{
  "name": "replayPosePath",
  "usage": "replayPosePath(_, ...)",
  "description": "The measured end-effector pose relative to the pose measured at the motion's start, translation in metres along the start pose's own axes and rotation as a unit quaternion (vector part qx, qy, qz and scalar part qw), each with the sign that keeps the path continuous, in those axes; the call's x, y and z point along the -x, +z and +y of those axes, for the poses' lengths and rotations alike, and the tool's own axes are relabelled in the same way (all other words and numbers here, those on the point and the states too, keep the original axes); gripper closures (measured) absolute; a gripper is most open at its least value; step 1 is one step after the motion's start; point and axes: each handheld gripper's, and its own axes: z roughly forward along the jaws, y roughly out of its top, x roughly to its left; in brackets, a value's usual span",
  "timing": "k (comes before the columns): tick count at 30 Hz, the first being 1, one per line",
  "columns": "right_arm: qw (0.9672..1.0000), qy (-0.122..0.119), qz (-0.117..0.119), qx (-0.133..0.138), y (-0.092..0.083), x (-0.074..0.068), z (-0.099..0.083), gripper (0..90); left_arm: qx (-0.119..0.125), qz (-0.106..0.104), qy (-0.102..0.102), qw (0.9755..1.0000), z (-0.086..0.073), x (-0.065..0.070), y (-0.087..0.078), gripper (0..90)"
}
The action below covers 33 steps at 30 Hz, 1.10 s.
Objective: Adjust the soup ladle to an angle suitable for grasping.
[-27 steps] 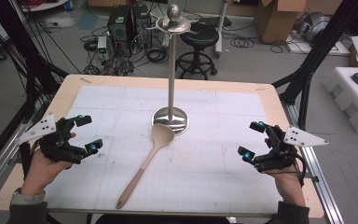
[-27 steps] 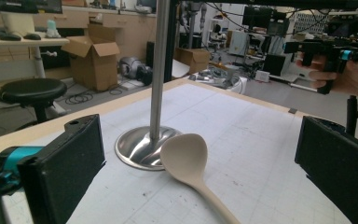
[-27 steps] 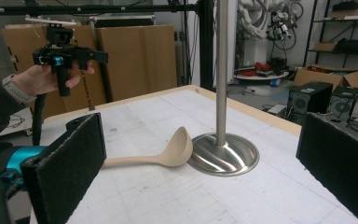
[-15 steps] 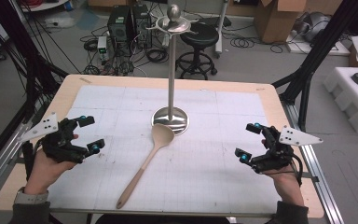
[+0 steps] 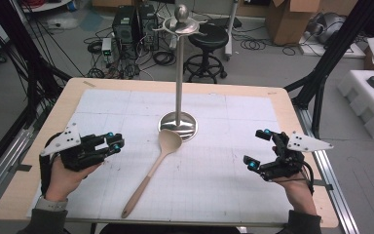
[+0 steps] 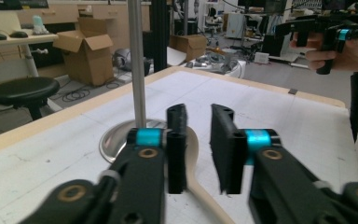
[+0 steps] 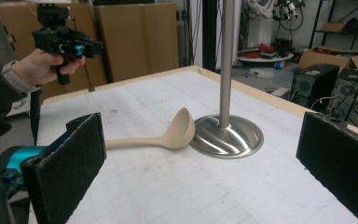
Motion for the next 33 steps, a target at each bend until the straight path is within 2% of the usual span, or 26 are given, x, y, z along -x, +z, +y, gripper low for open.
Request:
replayPosePath(1,1.0,0.0,0.001,-0.003,0.0,-0.001,0.0,0.3,0.0,0.0,0.0,1.0,0.0,0.0,0.0,84.8)
replayPosePath(2,1.0,0.0,0.001,-0.003,0.0,-0.001,0.0,0.3,-0.005,0.0,-0.002,1.0,-0.001,0.001,0.002,84.8)
replayPosePath(3,1.0,-0.002,0.003,-0.003,0.001,-0.001,0.0,0.3,-0.009,0.003,0.001,1.0,-0.002,0.001,0.004,89.5)
replayPosePath(11,1.0,0.001,0.001,-0.002,-0.001,0.0,0.0,0.4,-0.049,0.002,-0.017,0.9987,-0.015,0.002,0.02,89.7)
replayPosePath(19,1.0,0.003,0.003,-0.003,0.0,0.001,-0.001,0.3,-0.079,-0.012,-0.017,0.9966,-0.024,0.007,0.035,89.8)
replayPosePath(22,1.0,0.003,0.002,-0.004,0.0,0.001,-0.001,0.3,-0.084,-0.013,-0.018,0.9962,-0.026,0.008,0.038,89.7)
replayPosePath(27,1.0,0.005,0.0,-0.002,-0.001,0.002,-0.002,0.3,-0.095,-0.026,-0.021,0.995,-0.031,0.009,0.046,89.8)
replayPosePath(30,1.0,0.005,-0.001,-0.002,-0.001,0.002,-0.002,0.3,-0.096,-0.036,-0.033,0.9942,-0.032,0.009,0.051,89.7)
replayPosePath(33,0.9999,0.007,0.004,-0.006,-0.001,0.002,-0.003,0.3,-0.102,-0.033,-0.038,0.9935,-0.032,0.008,0.055,89.8)
